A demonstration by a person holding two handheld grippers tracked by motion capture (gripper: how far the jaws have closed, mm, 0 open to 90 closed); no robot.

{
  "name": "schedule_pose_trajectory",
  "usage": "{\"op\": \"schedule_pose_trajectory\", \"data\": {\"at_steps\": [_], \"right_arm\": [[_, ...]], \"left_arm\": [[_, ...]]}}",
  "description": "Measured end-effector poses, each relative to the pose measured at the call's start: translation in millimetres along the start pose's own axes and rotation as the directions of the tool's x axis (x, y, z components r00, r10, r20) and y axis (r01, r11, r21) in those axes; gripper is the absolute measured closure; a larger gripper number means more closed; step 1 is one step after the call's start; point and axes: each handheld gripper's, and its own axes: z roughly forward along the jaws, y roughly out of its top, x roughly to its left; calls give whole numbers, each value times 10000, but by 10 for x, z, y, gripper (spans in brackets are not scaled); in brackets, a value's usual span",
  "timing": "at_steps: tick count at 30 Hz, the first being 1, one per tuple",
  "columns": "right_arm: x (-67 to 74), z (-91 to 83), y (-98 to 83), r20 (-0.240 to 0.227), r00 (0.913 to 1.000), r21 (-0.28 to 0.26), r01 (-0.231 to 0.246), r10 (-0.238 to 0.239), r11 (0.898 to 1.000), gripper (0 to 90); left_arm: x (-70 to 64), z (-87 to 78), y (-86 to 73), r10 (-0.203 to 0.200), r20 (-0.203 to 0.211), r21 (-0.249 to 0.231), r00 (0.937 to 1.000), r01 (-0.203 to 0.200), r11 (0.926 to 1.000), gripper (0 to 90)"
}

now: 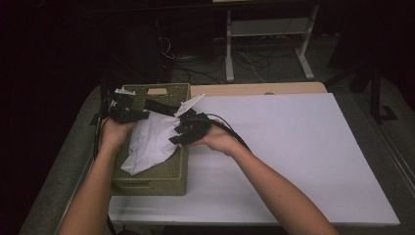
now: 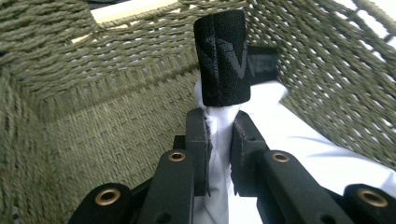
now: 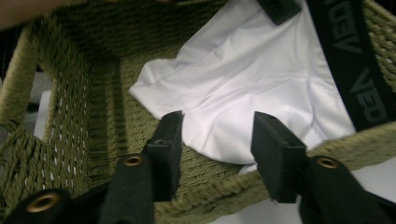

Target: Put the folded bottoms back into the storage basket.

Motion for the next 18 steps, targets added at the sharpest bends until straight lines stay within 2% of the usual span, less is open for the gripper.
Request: {"op": "schedule_pose_trajectory", "data": {"at_steps": [2, 6, 9, 11, 13, 15, 18], "right_arm": [[-24, -47, -12, 104, 9998, -187, -165, 167, 9997, 446], [-65, -141, -31, 196, 9993, -521, -319, 329, 9981, 388], [-93, -208, -46, 269, 9985, -703, -450, 470, 9965, 362], [-110, -251, -60, 329, 9980, -800, -518, 546, 9954, 352], [-126, -294, -75, 427, 9973, -874, -552, 591, 9946, 344], [-144, -335, -89, 479, 9969, -957, -583, 631, 9937, 334], [-174, -401, -113, 548, 9959, -1068, -656, 717, 9921, 322]], "left_arm": [[19, 25, 29, 68, -190, 117, 9998, -65, 9999, 782], [55, 84, 63, -87, -281, 98, 9996, 90, 9999, 779], [96, 125, 51, -306, -551, 89, 9980, 311, 9995, 759], [126, 126, 41, -577, -778, 54, 9953, 583, 9983, 665], [139, 105, 42, -679, -975, -43, 9929, 678, 9977, 539], [131, 71, 49, -676, -1013, -198, 9925, 660, 9976, 469], [94, 21, 70, -668, -772, -378, 9948, 641, 9972, 376]]}}
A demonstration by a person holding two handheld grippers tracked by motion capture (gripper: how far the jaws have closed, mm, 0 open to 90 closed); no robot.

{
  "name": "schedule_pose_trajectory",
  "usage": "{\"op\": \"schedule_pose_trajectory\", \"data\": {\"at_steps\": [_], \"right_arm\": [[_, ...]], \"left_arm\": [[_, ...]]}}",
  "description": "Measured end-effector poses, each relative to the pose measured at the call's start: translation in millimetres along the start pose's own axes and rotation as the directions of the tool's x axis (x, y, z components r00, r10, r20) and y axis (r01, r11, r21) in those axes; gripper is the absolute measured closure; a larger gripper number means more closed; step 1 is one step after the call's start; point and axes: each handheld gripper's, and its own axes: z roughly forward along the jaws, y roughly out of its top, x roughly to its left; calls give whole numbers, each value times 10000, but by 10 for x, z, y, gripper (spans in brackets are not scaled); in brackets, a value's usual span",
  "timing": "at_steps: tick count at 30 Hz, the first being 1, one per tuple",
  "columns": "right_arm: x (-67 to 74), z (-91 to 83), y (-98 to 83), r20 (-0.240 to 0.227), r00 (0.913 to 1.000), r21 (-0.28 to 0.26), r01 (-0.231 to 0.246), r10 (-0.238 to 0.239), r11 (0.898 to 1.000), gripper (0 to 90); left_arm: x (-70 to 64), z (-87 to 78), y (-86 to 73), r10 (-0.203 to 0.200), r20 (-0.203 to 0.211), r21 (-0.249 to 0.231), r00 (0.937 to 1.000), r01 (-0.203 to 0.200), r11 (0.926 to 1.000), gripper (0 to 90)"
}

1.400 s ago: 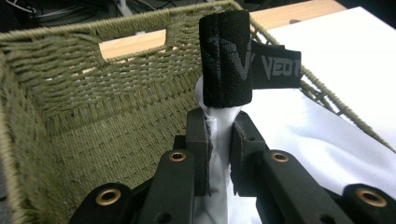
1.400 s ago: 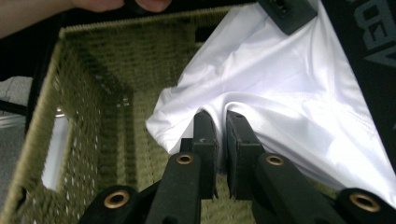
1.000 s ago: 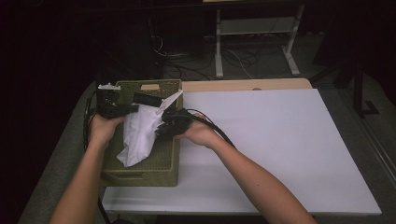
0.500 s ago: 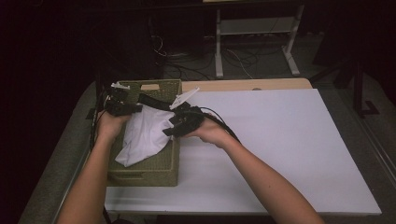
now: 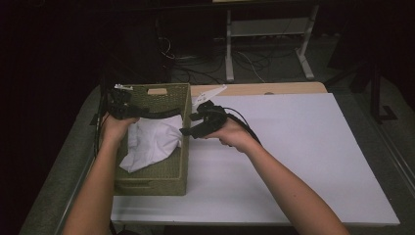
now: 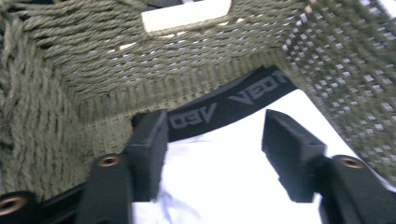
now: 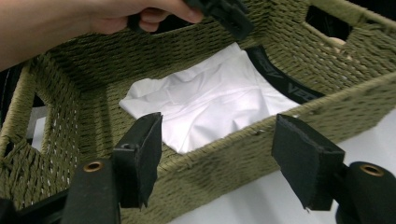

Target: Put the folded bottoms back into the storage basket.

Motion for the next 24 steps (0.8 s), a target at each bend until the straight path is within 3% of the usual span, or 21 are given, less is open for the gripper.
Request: {"op": "schedule_pose_trajectory", "data": {"at_steps": [6, 14, 20, 24], "right_arm": [[-69, -127, -47, 139, 9997, -130, -189, 190, 9997, 311], [-148, -283, -124, 390, 9988, -228, -295, 304, 9993, 290], [-201, -412, -219, 472, 9976, -300, -498, 511, 9983, 250], [-218, -516, -293, 535, 9970, -300, -550, 566, 9980, 210]], "left_arm": [[-98, -100, 35, -60, 787, -210, 9969, 77, 9997, 281], [-344, -279, 72, 216, 1600, -704, 9869, -105, 9975, 206], [-606, -411, 68, 578, 2236, -1044, 9730, -350, 9939, 131], [-792, -468, 26, 1016, 2519, -1224, 9624, -725, 9898, 105]]}}
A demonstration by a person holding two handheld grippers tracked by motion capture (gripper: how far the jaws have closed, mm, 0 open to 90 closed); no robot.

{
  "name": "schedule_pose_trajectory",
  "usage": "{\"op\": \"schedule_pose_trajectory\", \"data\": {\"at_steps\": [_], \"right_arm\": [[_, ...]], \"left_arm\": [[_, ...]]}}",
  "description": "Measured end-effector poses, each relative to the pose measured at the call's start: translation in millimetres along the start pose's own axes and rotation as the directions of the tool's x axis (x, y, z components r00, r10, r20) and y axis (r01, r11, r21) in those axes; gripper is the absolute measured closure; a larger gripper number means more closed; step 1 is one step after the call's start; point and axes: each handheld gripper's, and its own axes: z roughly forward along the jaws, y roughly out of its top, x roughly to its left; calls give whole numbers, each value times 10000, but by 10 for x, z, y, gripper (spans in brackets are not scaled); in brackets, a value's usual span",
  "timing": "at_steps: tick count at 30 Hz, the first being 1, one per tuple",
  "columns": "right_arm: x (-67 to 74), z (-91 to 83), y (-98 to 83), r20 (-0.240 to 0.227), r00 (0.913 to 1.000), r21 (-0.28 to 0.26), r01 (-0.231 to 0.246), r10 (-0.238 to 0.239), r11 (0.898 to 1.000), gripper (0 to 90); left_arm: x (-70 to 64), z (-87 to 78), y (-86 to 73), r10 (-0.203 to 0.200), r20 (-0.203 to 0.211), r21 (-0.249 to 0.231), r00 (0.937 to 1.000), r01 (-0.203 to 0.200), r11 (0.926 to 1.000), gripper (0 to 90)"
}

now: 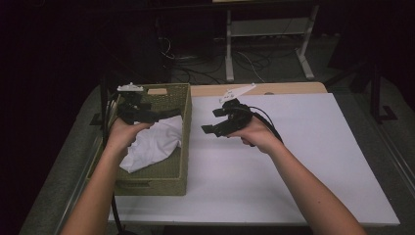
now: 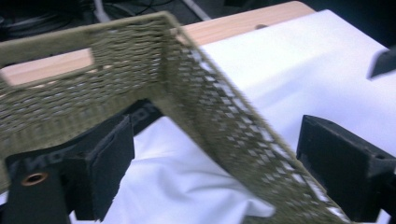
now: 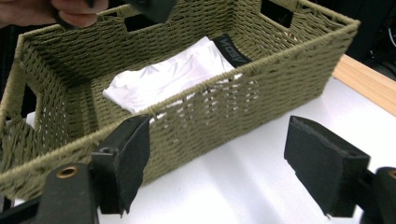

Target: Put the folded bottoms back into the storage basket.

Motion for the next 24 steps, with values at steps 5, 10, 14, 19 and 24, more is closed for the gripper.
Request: {"op": "schedule_pose_trajectory", "data": {"at_steps": [5, 10, 14, 19, 24], "right_arm": [[-37, -135, -84, 149, 9998, -132, -90, 92, 9999, 173], [-65, -275, -172, 449, 9989, -294, -100, 113, 9995, 137], [-95, -387, -262, 527, 9984, -437, -170, 193, 9989, 85], [-145, -508, -395, 672, 9970, -444, -347, 377, 9984, 19], [-176, -656, -529, 834, 9958, -436, -334, 370, 9985, 0]], "left_arm": [[-168, 17, -54, 326, 399, 57, 9987, -328, 9994, 58], [-303, 17, -104, 688, 780, 35, 9946, -693, 9976, 5], [-426, 5, -146, 925, 1041, -52, 9903, -925, 9957, 0], [-569, 14, -193, 1211, 1353, -97, 9834, -1209, 9926, 0], [-697, 44, -226, 1493, 1625, -147, 9753, -1489, 9887, 0]]}}
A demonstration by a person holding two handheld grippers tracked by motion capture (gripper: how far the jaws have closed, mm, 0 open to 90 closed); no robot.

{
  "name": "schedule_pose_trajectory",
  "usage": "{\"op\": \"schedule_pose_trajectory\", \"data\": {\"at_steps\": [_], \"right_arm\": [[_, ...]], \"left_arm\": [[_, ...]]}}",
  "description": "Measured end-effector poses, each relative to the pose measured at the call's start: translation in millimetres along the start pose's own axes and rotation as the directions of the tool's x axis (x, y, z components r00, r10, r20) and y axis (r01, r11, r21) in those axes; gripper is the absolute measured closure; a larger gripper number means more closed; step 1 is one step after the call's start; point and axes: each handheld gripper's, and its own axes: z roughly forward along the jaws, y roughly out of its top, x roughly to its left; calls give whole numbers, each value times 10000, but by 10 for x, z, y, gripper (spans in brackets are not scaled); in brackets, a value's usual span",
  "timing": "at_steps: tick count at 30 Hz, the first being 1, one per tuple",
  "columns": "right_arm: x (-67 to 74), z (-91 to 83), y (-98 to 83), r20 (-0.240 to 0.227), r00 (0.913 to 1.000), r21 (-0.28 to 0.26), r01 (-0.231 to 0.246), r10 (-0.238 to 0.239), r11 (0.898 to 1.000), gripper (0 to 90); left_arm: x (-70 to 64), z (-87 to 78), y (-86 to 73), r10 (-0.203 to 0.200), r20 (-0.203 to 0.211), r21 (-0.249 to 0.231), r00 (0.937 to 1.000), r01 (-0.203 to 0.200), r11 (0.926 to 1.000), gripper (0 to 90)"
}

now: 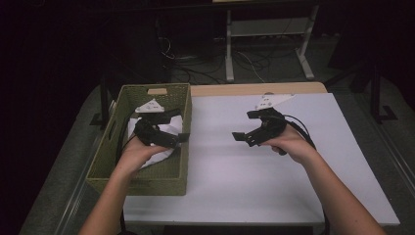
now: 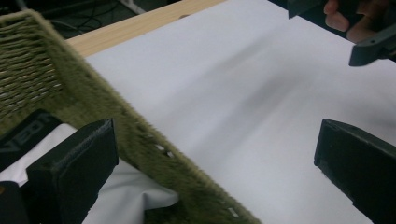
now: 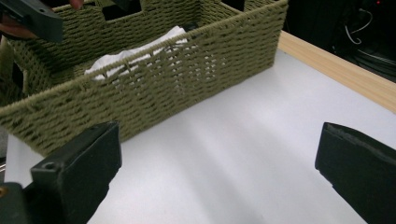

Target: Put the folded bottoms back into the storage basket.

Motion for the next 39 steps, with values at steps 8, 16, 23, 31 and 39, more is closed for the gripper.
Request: {"op": "schedule_pose_trajectory", "data": {"at_steps": [8, 16, 23, 31, 39], "right_arm": [[-13, -288, -193, 286, 9996, -57, 0, 2, 10000, 0], [-29, -568, -423, 444, 9990, 49, -98, 96, 9999, 0], [-24, -790, -612, 572, 9983, 191, -98, 87, 9998, 0], [32, -1039, -801, 608, 9980, -197, -149, 161, 9997, 0], [49, -1220, -960, 703, 9970, -418, -307, 336, 9987, 0]], "left_arm": [[-153, 45, -48, 163, 343, -51, 9993, -161, 9999, 0], [-262, 44, -111, 274, 641, -111, 9976, -267, 9996, 1], [-354, -21, -149, 508, 891, -255, 9947, -487, 9985, 1], [-382, -46, -228, 652, 1047, -385, 9924, -614, 9974, 1], [-423, -71, -276, 847, 1368, -546, 9870, -778, 9955, 1]]}}
